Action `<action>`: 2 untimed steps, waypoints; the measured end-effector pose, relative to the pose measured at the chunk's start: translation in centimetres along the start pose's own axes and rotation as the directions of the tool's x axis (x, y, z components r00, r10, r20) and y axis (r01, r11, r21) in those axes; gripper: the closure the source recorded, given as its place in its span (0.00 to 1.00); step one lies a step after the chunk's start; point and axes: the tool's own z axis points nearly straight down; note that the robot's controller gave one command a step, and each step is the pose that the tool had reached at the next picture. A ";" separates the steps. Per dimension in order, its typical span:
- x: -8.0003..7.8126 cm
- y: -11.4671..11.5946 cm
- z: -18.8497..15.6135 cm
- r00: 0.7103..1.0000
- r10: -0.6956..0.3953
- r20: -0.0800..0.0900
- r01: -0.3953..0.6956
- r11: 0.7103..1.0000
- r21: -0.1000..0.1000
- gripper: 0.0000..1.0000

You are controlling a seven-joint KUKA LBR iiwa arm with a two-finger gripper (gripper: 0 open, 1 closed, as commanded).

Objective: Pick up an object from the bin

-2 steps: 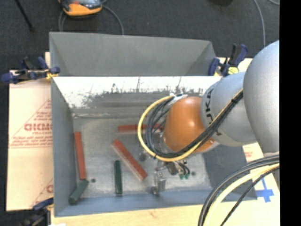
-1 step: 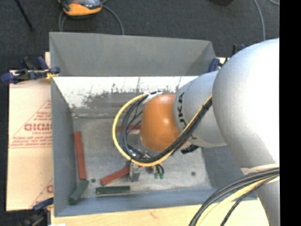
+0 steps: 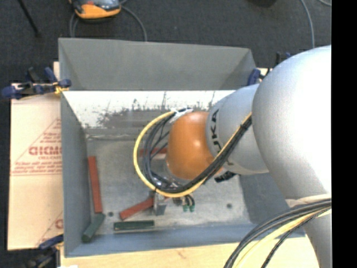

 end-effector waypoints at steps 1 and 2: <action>-0.1 1.2 -3.3 0.999 -0.042 -0.011 0.042 0.999 0.003 1.00; -1.5 1.7 -9.5 0.996 -0.094 -0.006 0.094 0.996 0.001 1.00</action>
Offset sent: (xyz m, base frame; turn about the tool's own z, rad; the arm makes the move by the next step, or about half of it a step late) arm 0.0340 0.0218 0.1935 -0.1701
